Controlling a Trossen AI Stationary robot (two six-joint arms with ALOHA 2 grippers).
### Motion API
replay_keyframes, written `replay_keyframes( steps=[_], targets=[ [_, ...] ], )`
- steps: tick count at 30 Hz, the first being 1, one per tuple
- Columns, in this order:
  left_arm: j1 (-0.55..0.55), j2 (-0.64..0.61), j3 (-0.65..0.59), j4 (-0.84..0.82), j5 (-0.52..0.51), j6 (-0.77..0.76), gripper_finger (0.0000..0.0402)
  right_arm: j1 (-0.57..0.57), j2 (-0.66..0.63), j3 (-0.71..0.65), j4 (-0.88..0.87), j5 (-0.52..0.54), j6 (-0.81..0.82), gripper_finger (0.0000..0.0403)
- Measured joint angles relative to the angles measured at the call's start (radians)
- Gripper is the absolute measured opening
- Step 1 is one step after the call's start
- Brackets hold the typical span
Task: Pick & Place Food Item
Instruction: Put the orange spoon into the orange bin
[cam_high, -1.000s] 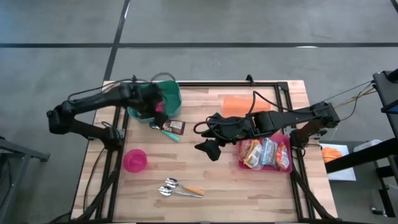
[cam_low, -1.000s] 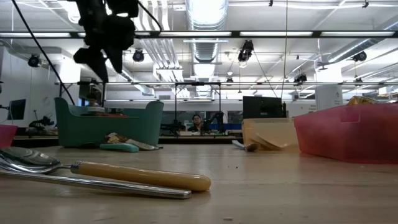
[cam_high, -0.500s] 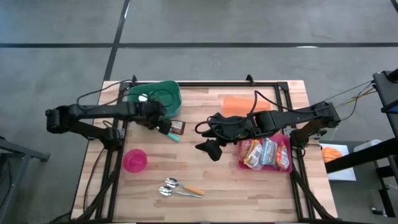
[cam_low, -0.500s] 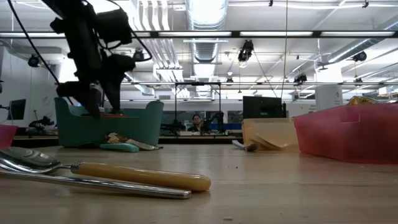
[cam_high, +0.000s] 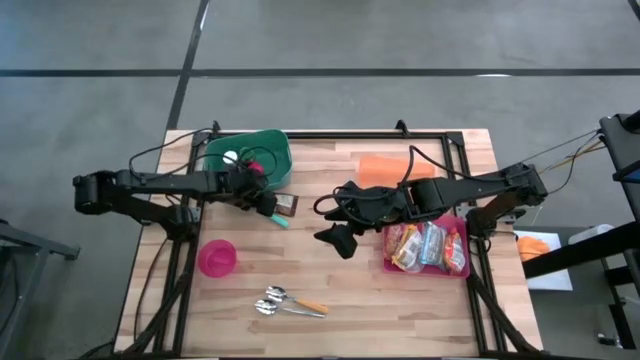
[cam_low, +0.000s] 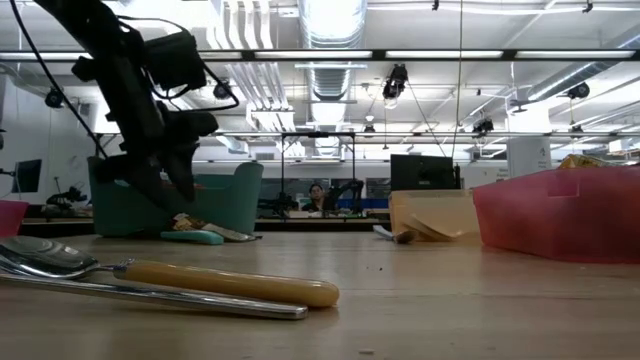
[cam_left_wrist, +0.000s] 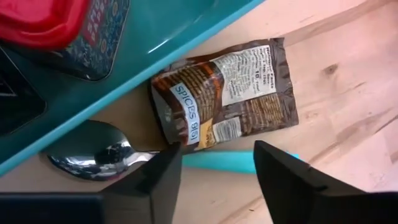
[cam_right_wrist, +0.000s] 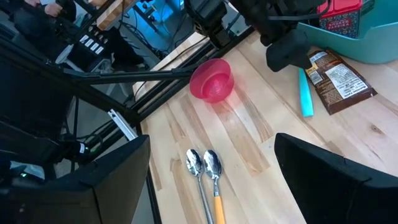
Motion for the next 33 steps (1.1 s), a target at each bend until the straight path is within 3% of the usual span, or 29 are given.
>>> replay_keyframes(
  steps=[7, 16, 24, 33],
  targets=[
    [0.0, 0.0, -0.026, 0.018, -0.029, 0.002, 0.0153, 0.0, 0.0, 0.0, 0.0, 0.0, 0.0, 0.0338],
    [0.0, 0.001, -0.012, 0.022, 0.017, -0.011, 0.0149, 0.0, 0.0, 0.0, 0.0, -0.001, 0.0, 0.0338],
    [-0.093, 0.0, 0.073, 0.001, 0.154, 0.315, 0.0149, 0.0, 0.0, 0.0, 0.0, -0.002, -0.001, 0.0338],
    [-0.389, -0.001, 0.153, -0.015, 0.178, 0.583, 0.015, 0.0, 0.0, 0.0, 0.0, -0.004, -0.008, 0.0338]
  ],
)
